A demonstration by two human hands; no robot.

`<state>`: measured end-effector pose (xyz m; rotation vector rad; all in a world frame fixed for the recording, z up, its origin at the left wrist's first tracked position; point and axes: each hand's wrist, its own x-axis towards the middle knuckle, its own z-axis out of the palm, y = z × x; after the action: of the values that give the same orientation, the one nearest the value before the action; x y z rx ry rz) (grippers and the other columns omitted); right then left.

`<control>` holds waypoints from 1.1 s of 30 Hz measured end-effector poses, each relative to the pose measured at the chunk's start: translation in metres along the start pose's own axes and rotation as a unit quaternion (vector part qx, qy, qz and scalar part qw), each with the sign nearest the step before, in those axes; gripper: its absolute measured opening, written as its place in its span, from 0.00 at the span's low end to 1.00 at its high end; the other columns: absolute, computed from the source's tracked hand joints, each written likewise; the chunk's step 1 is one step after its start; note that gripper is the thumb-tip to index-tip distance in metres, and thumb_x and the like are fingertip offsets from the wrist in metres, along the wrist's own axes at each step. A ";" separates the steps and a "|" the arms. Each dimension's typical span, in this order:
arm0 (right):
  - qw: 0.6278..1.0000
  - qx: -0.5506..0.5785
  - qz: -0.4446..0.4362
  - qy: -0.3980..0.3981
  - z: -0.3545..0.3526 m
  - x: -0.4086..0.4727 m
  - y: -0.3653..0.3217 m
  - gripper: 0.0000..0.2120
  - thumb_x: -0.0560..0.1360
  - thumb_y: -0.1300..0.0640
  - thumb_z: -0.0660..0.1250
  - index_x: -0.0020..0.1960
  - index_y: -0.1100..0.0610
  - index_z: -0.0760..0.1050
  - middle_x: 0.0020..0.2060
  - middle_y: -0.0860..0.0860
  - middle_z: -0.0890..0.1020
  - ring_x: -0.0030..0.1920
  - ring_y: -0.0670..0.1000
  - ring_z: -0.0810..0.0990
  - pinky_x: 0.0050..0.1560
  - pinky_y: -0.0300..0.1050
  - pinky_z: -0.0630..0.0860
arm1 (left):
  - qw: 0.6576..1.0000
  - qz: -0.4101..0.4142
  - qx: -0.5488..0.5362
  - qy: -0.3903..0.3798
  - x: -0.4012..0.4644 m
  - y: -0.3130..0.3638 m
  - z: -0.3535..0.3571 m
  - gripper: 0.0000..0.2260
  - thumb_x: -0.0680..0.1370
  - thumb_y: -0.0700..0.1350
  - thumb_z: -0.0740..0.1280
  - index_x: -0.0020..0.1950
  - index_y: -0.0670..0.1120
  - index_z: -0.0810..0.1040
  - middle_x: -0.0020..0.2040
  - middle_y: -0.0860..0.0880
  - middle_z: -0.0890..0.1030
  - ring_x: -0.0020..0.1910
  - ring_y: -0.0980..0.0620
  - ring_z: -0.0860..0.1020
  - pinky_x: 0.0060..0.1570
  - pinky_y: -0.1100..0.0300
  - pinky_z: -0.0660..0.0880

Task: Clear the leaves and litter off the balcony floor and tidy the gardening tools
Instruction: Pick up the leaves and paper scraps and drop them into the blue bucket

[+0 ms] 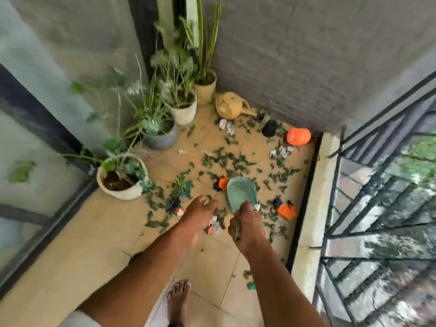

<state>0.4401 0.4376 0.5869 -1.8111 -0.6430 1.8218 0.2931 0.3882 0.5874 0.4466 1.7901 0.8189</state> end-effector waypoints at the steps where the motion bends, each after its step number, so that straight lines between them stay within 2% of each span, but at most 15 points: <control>1: 1.000 -0.012 -0.006 -0.006 0.006 -0.025 -0.021 0.16 0.85 0.49 0.61 0.42 0.56 0.71 0.24 0.49 0.70 0.21 0.49 0.68 0.22 0.39 0.65 | 1.000 -0.004 -0.020 0.005 -0.022 0.026 -0.012 0.34 0.76 0.62 0.68 0.73 0.39 0.75 0.66 0.38 0.81 0.58 0.41 0.80 0.53 0.52 0.77; 3: 1.000 -0.012 -0.022 -0.009 0.020 -0.066 -0.055 0.17 0.86 0.47 0.63 0.45 0.58 0.74 0.25 0.50 0.75 0.22 0.50 0.74 0.23 0.40 0.69 | 0.999 0.006 -0.038 0.015 -0.059 0.072 -0.034 0.22 0.82 0.55 0.67 0.70 0.42 0.77 0.62 0.42 0.81 0.51 0.46 0.79 0.47 0.56 0.74; 6: 0.999 -0.003 -0.040 -0.033 0.042 -0.114 -0.093 0.22 0.82 0.39 0.65 0.41 0.57 0.75 0.26 0.52 0.74 0.25 0.52 0.72 0.29 0.44 0.70 | 0.996 0.037 -0.078 0.027 -0.093 0.119 -0.061 0.09 0.83 0.52 0.67 0.51 0.47 0.79 0.50 0.45 0.81 0.42 0.50 0.78 0.39 0.58 0.74; 8: 0.996 -0.036 -0.066 -0.044 0.055 -0.126 -0.105 0.26 0.68 0.33 0.69 0.40 0.57 0.76 0.26 0.54 0.75 0.26 0.56 0.73 0.30 0.53 0.73 | 0.994 0.054 -0.088 0.046 -0.114 0.143 -0.073 0.09 0.84 0.49 0.68 0.55 0.44 0.79 0.50 0.46 0.80 0.42 0.53 0.76 0.34 0.61 0.72; 10: 0.993 -0.053 -0.079 -0.073 0.063 -0.102 -0.106 0.29 0.59 0.32 0.69 0.43 0.58 0.79 0.30 0.58 0.78 0.30 0.59 0.76 0.34 0.67 0.78 | 0.993 0.067 -0.083 0.054 -0.127 0.159 -0.084 0.17 0.83 0.52 0.69 0.65 0.42 0.78 0.59 0.45 0.82 0.51 0.48 0.79 0.42 0.59 0.75; 11: 0.992 -0.064 -0.083 -0.076 0.069 -0.104 -0.112 0.30 0.60 0.32 0.70 0.44 0.58 0.80 0.32 0.59 0.79 0.31 0.60 0.78 0.36 0.69 0.80 | 0.992 0.072 -0.076 0.069 -0.135 0.167 -0.091 0.19 0.82 0.53 0.69 0.67 0.41 0.77 0.63 0.43 0.82 0.56 0.46 0.80 0.48 0.56 0.76; 14: 0.985 -0.094 -0.111 -0.095 0.081 -0.162 -0.142 0.23 0.67 0.36 0.69 0.41 0.57 0.78 0.29 0.57 0.77 0.26 0.57 0.75 0.28 0.52 0.73 | 0.990 0.078 -0.074 0.096 -0.155 0.182 -0.106 0.24 0.83 0.54 0.67 0.73 0.40 0.75 0.70 0.43 0.80 0.65 0.43 0.78 0.56 0.54 0.73; 16: 0.980 -0.112 -0.119 -0.114 0.088 -0.180 -0.150 0.17 0.76 0.42 0.68 0.40 0.56 0.77 0.29 0.56 0.76 0.24 0.55 0.72 0.26 0.46 0.69 | 0.986 0.083 -0.080 0.119 -0.173 0.185 -0.116 0.23 0.84 0.53 0.67 0.76 0.43 0.73 0.70 0.48 0.77 0.66 0.46 0.77 0.58 0.56 0.72; 17: 0.979 -0.116 -0.121 -0.115 0.091 -0.184 -0.152 0.16 0.77 0.44 0.68 0.39 0.56 0.77 0.30 0.56 0.76 0.25 0.55 0.73 0.27 0.46 0.69 | 0.984 0.087 -0.086 0.132 -0.179 0.187 -0.120 0.23 0.84 0.53 0.67 0.77 0.44 0.73 0.71 0.48 0.77 0.66 0.46 0.77 0.59 0.57 0.72; 19: 0.975 -0.134 -0.125 -0.127 0.098 -0.193 -0.154 0.16 0.71 0.43 0.70 0.37 0.55 0.77 0.31 0.56 0.78 0.29 0.57 0.76 0.32 0.51 0.73 | 0.976 0.085 -0.112 0.165 -0.194 0.183 -0.129 0.22 0.83 0.53 0.69 0.74 0.44 0.75 0.68 0.48 0.79 0.64 0.45 0.78 0.61 0.55 0.75; 21: 0.967 -0.158 -0.131 -0.154 0.106 -0.200 -0.150 0.15 0.68 0.42 0.69 0.38 0.54 0.75 0.30 0.55 0.77 0.29 0.56 0.76 0.31 0.49 0.73 | 0.968 0.079 -0.131 0.199 -0.214 0.174 -0.136 0.23 0.81 0.57 0.69 0.69 0.43 0.77 0.64 0.47 0.80 0.62 0.45 0.78 0.61 0.53 0.76; 23: 0.956 -0.179 -0.134 -0.189 0.116 -0.211 -0.140 0.14 0.72 0.42 0.68 0.40 0.52 0.72 0.29 0.53 0.75 0.27 0.54 0.74 0.27 0.45 0.70 | 0.959 0.067 -0.143 0.234 -0.223 0.157 -0.144 0.25 0.76 0.61 0.68 0.65 0.45 0.79 0.62 0.45 0.82 0.61 0.43 0.80 0.61 0.51 0.77; 26: 0.935 -0.213 -0.128 -0.252 0.136 -0.232 -0.113 0.15 0.82 0.45 0.65 0.44 0.54 0.74 0.26 0.52 0.76 0.24 0.52 0.74 0.26 0.42 0.69 | 0.939 0.054 -0.186 0.284 -0.249 0.123 -0.157 0.16 0.77 0.58 0.68 0.55 0.47 0.80 0.56 0.45 0.83 0.55 0.44 0.81 0.60 0.48 0.78; 30: 0.903 -0.255 -0.117 -0.324 0.165 -0.264 -0.061 0.18 0.81 0.41 0.65 0.50 0.56 0.80 0.36 0.55 0.83 0.30 0.54 0.79 0.28 0.43 0.72 | 0.897 0.024 -0.271 0.349 -0.294 0.077 -0.179 0.13 0.81 0.54 0.68 0.55 0.45 0.79 0.51 0.46 0.82 0.47 0.49 0.79 0.43 0.56 0.74; 33: 0.884 -0.266 -0.085 -0.374 0.183 -0.295 -0.019 0.15 0.85 0.44 0.64 0.52 0.57 0.77 0.34 0.56 0.78 0.28 0.52 0.72 0.30 0.39 0.67 | 0.861 0.010 -0.319 0.396 -0.326 0.041 -0.198 0.15 0.74 0.57 0.68 0.51 0.46 0.79 0.49 0.44 0.83 0.49 0.44 0.82 0.49 0.50 0.80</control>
<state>0.2580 0.2658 0.8279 -1.1951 -1.6679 2.3572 0.2241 0.1431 0.8739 -0.3814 2.0652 1.7028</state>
